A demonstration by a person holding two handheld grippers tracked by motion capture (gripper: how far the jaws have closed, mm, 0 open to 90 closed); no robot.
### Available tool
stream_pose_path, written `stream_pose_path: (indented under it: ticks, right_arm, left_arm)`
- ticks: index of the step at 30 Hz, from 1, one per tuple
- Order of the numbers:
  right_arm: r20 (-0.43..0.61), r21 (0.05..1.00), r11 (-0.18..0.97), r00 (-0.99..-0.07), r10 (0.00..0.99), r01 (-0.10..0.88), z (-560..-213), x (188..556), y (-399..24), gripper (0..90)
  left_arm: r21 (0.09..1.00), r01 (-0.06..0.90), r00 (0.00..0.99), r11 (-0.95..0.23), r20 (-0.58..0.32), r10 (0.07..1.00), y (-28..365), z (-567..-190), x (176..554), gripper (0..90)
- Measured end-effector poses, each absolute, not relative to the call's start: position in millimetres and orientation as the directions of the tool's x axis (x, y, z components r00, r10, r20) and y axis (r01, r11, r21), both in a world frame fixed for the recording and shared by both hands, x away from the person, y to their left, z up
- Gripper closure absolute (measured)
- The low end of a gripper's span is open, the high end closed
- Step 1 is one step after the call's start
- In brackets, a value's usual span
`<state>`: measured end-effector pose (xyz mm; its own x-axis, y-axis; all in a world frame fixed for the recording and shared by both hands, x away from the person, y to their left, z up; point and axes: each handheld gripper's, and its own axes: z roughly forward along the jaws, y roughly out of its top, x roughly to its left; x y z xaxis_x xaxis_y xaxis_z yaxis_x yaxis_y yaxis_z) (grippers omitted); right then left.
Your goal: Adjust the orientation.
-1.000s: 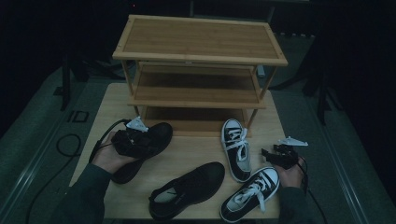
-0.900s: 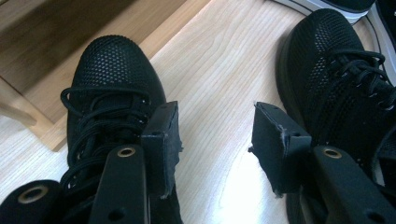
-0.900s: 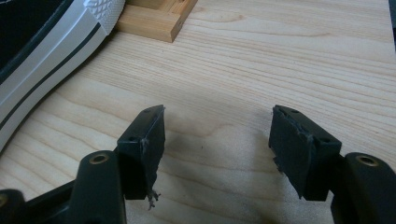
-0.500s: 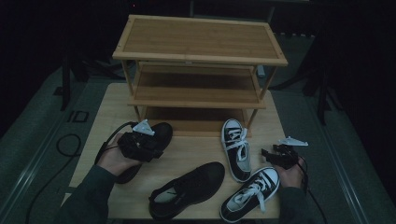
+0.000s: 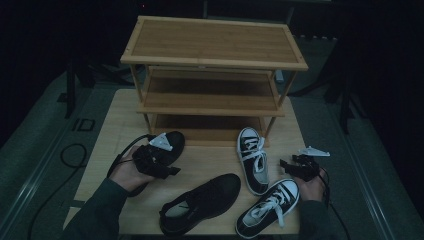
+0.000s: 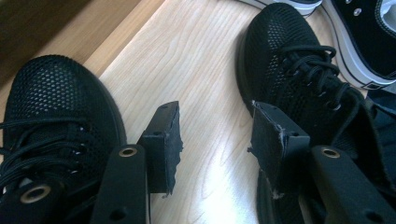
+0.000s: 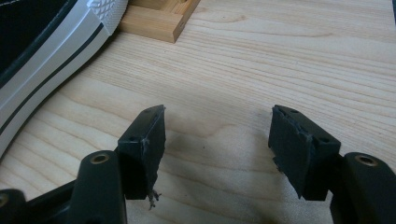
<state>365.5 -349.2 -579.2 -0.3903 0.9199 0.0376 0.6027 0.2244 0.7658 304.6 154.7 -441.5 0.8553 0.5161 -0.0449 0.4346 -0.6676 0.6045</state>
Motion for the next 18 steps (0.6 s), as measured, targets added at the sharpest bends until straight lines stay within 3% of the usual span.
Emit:
stream_pose_path:
  ticks: [18]
  right_arm:
    - [0.039,0.766,0.223,-0.390,0.920,0.603,-579.2,365.5,-349.4,36.2]
  left_arm:
    - [0.606,0.389,0.888,-0.694,-0.046,0.457,138.3,-439.1,291.3,51.6]
